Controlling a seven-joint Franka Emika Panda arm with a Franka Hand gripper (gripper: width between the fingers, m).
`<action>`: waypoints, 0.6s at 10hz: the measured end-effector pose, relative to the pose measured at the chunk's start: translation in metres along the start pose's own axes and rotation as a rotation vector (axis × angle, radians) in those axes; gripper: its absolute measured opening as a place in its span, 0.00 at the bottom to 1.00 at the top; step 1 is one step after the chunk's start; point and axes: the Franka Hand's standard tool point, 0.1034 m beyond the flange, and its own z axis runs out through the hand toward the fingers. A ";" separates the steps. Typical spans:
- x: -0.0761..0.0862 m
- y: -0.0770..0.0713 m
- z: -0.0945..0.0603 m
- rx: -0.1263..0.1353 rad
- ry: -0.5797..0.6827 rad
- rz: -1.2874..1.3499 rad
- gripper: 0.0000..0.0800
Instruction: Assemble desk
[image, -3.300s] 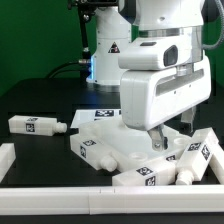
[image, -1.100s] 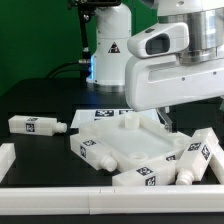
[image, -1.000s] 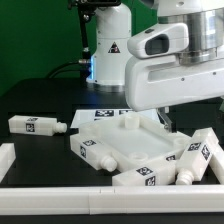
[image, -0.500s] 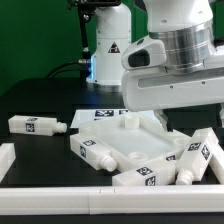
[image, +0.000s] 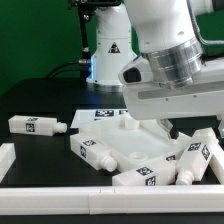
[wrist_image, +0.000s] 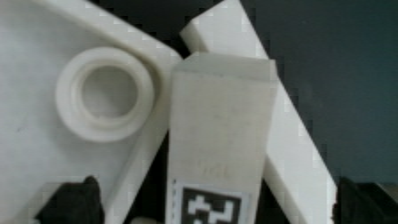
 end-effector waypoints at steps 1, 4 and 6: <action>-0.002 -0.003 0.001 0.005 -0.003 0.000 0.81; -0.004 -0.003 0.003 0.005 -0.004 0.013 0.81; -0.014 -0.008 0.011 0.002 -0.015 0.019 0.81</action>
Offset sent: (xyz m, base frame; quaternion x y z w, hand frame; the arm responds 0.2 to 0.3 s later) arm 0.0000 0.0000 0.0000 0.0000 0.0000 0.0000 1.0000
